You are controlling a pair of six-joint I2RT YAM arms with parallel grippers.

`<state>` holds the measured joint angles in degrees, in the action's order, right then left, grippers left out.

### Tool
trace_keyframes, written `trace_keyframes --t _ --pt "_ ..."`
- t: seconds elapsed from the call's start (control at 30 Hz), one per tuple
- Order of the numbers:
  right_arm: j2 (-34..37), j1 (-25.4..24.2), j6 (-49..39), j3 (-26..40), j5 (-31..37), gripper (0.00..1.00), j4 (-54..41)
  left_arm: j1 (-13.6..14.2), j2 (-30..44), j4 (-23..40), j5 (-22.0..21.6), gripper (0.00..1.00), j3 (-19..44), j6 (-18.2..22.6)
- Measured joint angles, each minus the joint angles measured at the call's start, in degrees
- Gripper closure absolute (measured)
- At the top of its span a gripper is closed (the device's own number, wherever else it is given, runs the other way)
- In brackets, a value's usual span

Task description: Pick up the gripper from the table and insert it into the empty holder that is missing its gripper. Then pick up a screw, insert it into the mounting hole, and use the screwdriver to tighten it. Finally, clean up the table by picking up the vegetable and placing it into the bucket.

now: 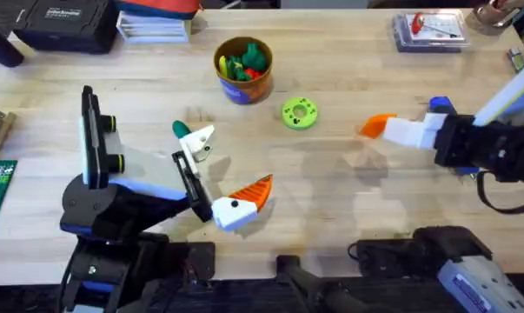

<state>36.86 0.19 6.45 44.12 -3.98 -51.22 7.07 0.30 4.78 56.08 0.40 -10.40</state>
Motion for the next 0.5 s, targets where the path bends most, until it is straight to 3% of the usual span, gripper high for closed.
trace_keyframes --t 0.13,0.27,0.5 --pt "1.7 0.0 -4.4 1.0 -3.3 0.007 -3.2 0.0 0.0 0.0 0.1 0.031 0.0 0.0" --pt "8.7 0.0 -10.4 3.8 -4.3 0.007 -3.7 0.0 0.0 0.0 0.1 0.031 0.0 0.0" --pt "22.6 0.0 -18.1 8.2 1.3 0.007 -1.1 0.0 0.0 0.0 0.1 0.031 0.0 0.0"
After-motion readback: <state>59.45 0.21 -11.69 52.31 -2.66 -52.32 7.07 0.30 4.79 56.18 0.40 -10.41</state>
